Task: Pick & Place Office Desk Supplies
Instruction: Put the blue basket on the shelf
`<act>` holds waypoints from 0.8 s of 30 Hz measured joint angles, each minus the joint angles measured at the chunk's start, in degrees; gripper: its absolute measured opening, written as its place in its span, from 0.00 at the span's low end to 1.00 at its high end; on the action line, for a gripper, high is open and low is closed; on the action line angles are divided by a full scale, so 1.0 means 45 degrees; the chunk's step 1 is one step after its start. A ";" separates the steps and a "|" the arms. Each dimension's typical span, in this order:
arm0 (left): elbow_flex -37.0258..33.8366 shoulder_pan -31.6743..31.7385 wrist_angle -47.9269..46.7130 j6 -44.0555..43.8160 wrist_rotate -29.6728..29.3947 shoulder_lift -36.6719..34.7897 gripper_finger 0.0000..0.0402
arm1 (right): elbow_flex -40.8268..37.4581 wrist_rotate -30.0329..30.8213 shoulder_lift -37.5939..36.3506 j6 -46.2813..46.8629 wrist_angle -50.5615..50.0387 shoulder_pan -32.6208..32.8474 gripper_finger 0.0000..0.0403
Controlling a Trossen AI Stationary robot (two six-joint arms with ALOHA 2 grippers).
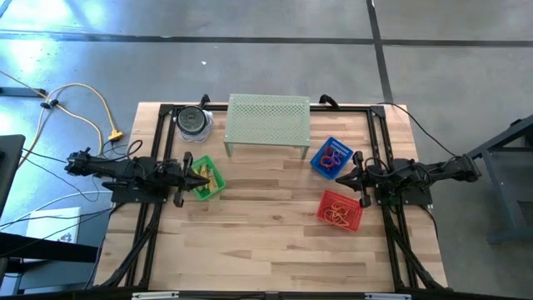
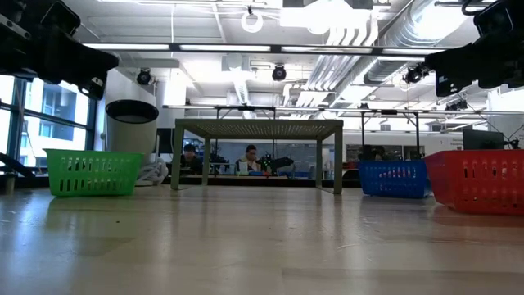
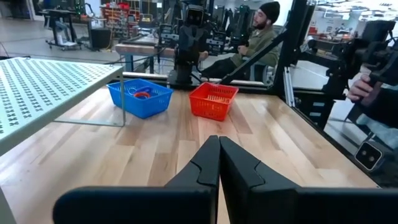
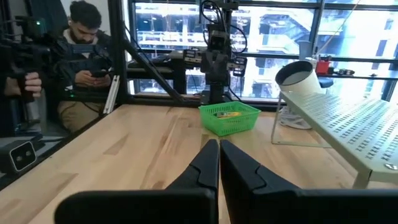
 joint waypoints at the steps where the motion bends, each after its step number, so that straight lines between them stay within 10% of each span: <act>1: 0.0000 0.0000 0.0000 0.0019 0.0000 0.0000 0.00 | 0.0000 -0.0005 0.0045 0.0000 -0.0005 0.0000 0.01; 24: -0.0083 0.0000 0.1642 -0.0313 -0.0070 0.0001 0.00 | -0.0010 -0.0043 0.0108 0.0350 -0.0005 0.0000 0.01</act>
